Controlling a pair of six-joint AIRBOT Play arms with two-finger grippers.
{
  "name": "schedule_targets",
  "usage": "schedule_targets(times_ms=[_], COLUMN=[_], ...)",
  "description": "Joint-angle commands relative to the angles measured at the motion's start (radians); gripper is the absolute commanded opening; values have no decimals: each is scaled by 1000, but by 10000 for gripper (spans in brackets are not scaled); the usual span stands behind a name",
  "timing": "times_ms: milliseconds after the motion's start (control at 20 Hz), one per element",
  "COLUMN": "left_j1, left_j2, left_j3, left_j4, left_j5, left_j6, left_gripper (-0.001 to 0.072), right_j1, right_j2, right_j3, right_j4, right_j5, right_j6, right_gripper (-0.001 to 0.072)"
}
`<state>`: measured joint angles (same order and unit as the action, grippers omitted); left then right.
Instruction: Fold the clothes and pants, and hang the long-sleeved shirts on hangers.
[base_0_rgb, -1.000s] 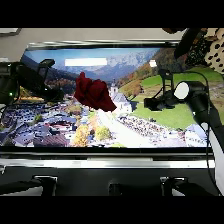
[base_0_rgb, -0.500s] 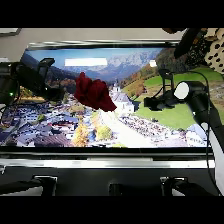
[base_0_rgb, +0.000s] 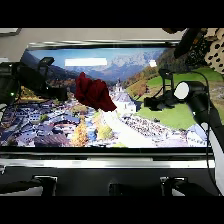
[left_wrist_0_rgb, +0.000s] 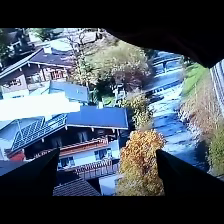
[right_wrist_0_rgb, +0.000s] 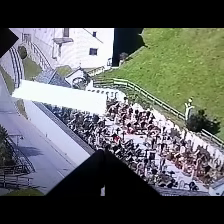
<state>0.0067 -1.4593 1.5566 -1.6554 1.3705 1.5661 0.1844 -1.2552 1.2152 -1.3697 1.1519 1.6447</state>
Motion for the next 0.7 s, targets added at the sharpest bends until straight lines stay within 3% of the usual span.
schedule_targets(times_ms=[0,300,650], left_j1=[-2,-4,-26], left_j2=[-35,-241,-404], left_j3=[1,2,3], left_j4=[-60,-211,-240], left_j5=[-109,-388,-440], left_j6=[-87,-119,-119], left_gripper=[720,720,720], right_j1=[1,1,1], right_j2=[0,0,0], right_j3=[0,1,1], right_j4=[0,0,16], right_j5=[1,0,1], right_j6=[0,0,1], right_gripper=[38,38,38])
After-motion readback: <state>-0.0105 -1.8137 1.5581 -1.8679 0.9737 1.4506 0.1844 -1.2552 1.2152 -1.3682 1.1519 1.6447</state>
